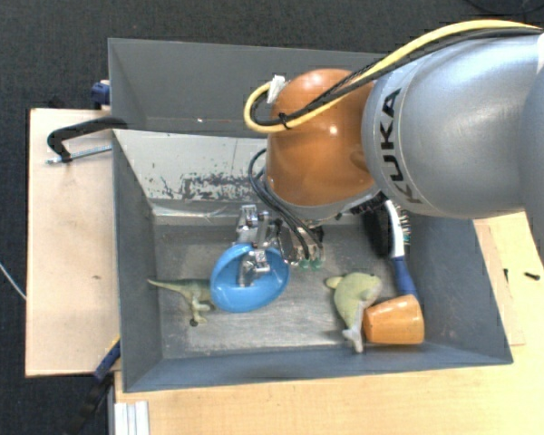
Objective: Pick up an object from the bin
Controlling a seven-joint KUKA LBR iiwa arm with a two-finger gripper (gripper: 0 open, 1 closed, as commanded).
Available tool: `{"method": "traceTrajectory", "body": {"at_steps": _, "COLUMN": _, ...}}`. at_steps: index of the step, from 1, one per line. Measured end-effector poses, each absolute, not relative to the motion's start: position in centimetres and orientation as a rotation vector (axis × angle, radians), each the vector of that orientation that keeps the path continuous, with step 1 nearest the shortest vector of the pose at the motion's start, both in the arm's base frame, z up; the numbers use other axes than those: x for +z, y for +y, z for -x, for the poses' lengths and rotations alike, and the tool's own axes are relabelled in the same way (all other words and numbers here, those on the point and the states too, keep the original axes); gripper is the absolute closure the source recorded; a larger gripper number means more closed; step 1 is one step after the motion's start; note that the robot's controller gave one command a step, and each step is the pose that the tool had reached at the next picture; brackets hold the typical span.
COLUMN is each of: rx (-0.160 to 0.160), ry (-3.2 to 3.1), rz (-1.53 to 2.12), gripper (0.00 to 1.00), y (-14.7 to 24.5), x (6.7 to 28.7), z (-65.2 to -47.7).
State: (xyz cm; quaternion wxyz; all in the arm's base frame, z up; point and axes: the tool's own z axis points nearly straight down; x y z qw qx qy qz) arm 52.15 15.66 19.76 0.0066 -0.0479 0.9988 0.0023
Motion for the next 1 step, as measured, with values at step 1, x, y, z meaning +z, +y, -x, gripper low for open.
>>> {"method": "traceTrajectory", "body": {"at_steps": 1, "rx": 0.007, "ry": 3.12, "rz": 0.174, "gripper": 1.0, "y": 16.45, "x": 34.98, "z": -54.1}}
